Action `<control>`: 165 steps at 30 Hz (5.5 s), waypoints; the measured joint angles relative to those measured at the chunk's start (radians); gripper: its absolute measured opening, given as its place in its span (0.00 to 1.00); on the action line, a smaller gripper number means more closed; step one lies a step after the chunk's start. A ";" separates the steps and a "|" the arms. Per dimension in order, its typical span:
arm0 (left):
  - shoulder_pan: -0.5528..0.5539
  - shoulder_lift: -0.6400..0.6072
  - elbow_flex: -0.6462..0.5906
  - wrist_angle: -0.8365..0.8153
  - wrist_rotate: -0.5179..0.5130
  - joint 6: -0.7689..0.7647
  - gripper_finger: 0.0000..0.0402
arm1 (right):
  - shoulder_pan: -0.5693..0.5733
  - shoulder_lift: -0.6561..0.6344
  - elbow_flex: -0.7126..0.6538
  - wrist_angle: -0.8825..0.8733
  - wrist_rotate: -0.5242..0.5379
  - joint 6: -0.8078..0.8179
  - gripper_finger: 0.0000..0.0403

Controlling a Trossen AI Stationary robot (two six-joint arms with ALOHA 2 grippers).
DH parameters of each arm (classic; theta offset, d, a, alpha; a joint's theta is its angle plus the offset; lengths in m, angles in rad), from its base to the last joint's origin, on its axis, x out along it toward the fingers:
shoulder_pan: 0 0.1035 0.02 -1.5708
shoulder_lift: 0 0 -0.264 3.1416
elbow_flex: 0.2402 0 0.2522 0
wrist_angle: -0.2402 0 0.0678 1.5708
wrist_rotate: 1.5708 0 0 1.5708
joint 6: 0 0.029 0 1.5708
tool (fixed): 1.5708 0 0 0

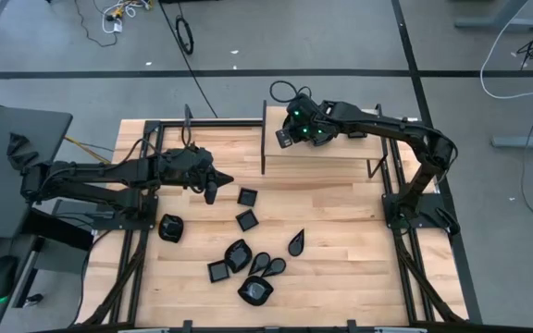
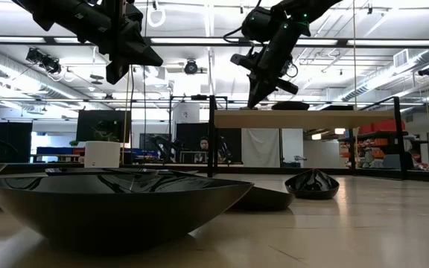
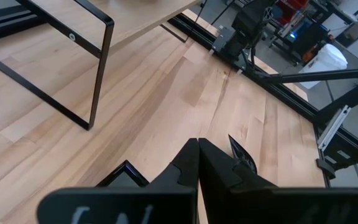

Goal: Pick & Place Mini shaped plates
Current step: Stack the drop-shaped plate on top of the drop-shaped plate on the shelf, then stack the square plate on top of the square plate on the shelf

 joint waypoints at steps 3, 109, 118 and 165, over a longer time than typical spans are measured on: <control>0.000 0.000 0.000 0.000 0.000 -0.011 0.02 | 0.001 -0.002 0.000 0.023 0.010 -0.001 0.01; -0.199 0.645 0.370 0.040 0.015 -0.868 0.01 | 0.793 -0.715 -0.567 0.184 -0.085 -0.340 0.03; -0.137 0.780 0.657 -0.069 0.218 -0.761 0.01 | 0.814 -0.613 -0.566 0.354 -0.119 -0.851 0.26; -0.091 0.900 0.778 0.026 0.251 -0.643 0.21 | 0.908 -0.467 -0.567 0.270 0.002 -0.954 0.02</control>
